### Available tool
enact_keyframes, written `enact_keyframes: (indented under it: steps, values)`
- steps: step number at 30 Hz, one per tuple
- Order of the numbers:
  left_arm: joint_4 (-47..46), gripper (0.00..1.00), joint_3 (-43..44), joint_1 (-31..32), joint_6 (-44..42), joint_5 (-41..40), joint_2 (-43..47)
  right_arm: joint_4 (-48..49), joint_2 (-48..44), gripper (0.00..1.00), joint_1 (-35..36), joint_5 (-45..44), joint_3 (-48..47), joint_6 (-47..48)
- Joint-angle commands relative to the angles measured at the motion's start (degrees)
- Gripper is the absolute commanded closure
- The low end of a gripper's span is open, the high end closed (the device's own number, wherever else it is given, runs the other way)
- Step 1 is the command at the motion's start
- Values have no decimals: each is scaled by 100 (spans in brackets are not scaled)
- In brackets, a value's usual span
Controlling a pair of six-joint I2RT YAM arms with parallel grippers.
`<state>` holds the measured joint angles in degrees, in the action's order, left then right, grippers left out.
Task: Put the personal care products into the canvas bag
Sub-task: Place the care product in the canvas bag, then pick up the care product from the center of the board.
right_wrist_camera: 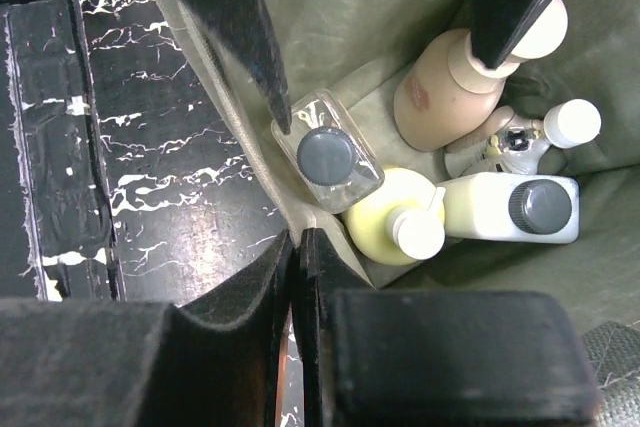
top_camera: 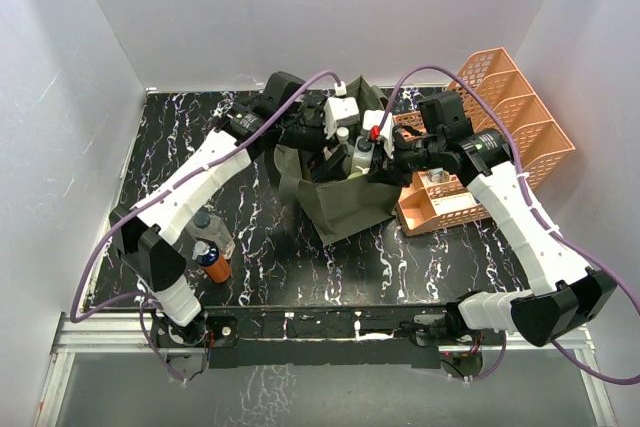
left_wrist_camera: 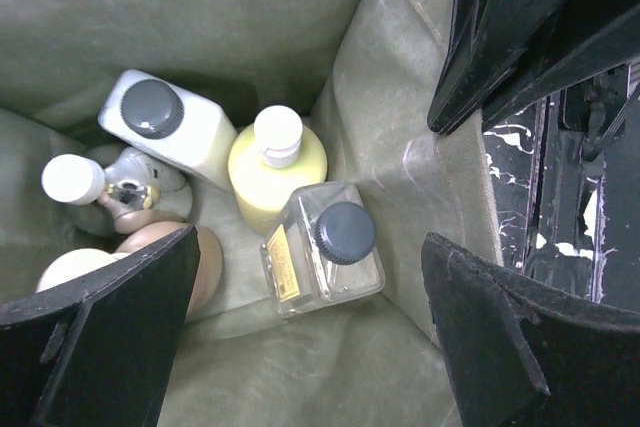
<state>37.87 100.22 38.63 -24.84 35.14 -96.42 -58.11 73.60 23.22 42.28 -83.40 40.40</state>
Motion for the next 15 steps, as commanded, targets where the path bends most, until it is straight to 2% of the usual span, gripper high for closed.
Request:
enact_keyframes:
  steps: [1,5,10,15]
  values:
    - [134,9,405,-224,69,242,488,177,-241,90,24,341,-304,-41]
    - [89,9,611,-608,257,475,663,168,-231,90,23,405,-309,-34]
    - [150,9,685,-1114,397,236,990,227,-258,89,24,434,-316,-96]
    - [742,9,731,-1931,100,70,1549,313,-238,87,18,456,-274,-209]
